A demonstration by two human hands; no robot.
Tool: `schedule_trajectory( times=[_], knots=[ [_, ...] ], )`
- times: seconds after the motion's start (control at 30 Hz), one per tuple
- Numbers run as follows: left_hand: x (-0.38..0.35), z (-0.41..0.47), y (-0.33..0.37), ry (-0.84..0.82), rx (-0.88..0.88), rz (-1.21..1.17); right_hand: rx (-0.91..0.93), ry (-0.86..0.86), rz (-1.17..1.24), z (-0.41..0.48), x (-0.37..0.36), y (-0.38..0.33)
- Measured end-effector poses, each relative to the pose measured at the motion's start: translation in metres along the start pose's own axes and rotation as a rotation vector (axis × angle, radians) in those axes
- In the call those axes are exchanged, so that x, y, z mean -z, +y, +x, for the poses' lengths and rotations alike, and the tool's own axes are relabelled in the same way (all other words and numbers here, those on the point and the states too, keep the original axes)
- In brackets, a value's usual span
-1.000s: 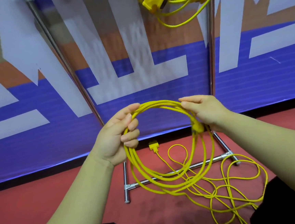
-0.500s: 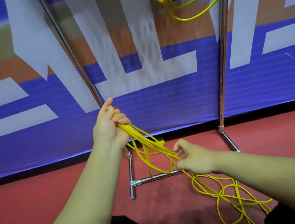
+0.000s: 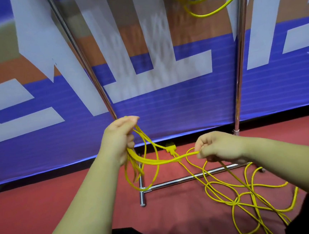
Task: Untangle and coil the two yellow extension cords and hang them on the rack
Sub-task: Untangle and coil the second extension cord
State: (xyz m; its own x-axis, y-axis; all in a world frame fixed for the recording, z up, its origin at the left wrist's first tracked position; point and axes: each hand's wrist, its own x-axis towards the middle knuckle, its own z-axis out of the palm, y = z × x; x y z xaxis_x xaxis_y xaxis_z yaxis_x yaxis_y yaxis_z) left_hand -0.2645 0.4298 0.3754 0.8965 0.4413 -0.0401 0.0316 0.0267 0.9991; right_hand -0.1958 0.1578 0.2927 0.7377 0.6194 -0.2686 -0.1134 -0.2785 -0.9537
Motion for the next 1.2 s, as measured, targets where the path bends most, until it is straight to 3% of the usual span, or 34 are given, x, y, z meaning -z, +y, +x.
schedule_trajectory(
  times=[0.1,0.2,0.33,0.47,0.57,0.77,0.83,1.07,1.2],
  knots=[
    [-0.022,-0.015,-0.010,-0.161,-0.070,0.363,0.041,0.052,-0.050,-0.005,0.006,-0.005],
    [-0.047,-0.025,-0.022,-0.345,-0.077,0.546,0.067,0.123,-0.041,-0.012,0.010,-0.011],
    [-0.069,-0.028,-0.034,-0.454,-0.035,0.602,0.130,0.213,0.064,-0.019,0.015,-0.024],
    [-0.083,-0.033,-0.034,-0.510,-0.101,0.575,0.249,0.242,0.182,-0.028,0.022,-0.048],
    [-0.085,-0.031,-0.022,-0.414,-0.177,0.542,0.255,0.195,0.205,-0.035,0.031,-0.054],
    [-0.032,0.005,-0.001,0.118,-0.063,0.120,0.189,0.176,0.218,-0.039,0.052,-0.049],
    [-0.009,0.012,0.001,0.230,-0.057,0.127,0.170,0.195,0.202,-0.040,0.056,-0.046],
    [-0.018,-0.007,-0.003,0.180,-0.177,0.398,0.140,0.407,0.027,-0.038,0.053,-0.041],
    [-0.040,-0.019,-0.006,0.003,-0.306,0.524,0.146,0.282,-0.098,-0.041,0.037,-0.051]
  ],
)
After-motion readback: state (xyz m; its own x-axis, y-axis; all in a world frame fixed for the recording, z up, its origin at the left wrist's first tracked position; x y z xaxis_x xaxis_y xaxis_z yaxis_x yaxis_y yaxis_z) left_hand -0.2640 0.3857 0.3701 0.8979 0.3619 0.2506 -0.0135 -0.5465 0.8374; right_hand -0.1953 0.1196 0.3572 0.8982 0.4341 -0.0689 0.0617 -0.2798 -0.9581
